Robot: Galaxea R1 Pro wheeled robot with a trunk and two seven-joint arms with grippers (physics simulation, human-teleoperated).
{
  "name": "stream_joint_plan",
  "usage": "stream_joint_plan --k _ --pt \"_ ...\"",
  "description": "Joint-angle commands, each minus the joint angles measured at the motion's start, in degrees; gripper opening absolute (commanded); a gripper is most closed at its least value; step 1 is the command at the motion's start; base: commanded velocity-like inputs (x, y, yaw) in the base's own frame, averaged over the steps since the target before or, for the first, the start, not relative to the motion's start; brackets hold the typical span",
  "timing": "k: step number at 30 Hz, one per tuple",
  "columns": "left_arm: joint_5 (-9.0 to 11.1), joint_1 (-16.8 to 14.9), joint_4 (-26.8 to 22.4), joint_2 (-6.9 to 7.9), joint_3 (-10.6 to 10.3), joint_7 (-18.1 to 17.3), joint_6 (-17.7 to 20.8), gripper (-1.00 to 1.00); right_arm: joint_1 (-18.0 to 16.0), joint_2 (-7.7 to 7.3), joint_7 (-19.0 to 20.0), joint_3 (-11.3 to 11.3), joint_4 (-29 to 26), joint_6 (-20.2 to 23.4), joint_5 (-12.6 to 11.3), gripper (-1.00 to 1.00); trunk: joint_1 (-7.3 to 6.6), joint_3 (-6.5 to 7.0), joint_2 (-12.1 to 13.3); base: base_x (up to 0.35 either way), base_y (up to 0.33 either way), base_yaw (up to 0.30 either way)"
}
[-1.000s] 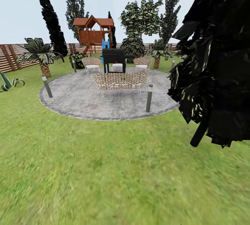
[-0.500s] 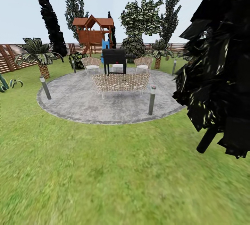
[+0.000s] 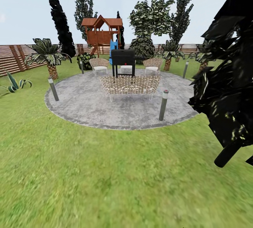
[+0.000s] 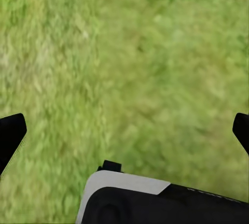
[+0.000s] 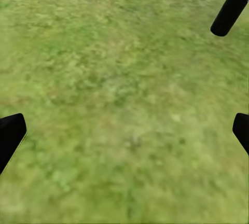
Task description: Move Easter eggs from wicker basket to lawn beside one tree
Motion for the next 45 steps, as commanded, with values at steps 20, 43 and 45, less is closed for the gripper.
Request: stream_joint_plan --k 20,43,45 --pt "-0.05 -0.04 0.03 -0.01 0.09 -0.07 -0.16 1.0 -0.06 -0.08 0.2 -0.05 0.03 -0.05 -0.31 1.0 0.07 -0.12 -0.11 0.334 0.114 0.001" --pt "-0.09 -0.05 0.04 -0.01 0.09 -0.07 -0.31 1.0 -0.06 -0.08 0.2 -0.05 0.03 -0.39 0.13 1.0 0.07 -0.12 -0.11 0.339 0.01 0.0" --pt "-0.09 -0.05 0.03 -0.01 0.09 -0.07 -0.32 1.0 -0.05 -0.08 0.2 -0.05 0.03 -0.4 0.13 1.0 0.07 -0.12 -0.11 0.34 0.0 0.0"
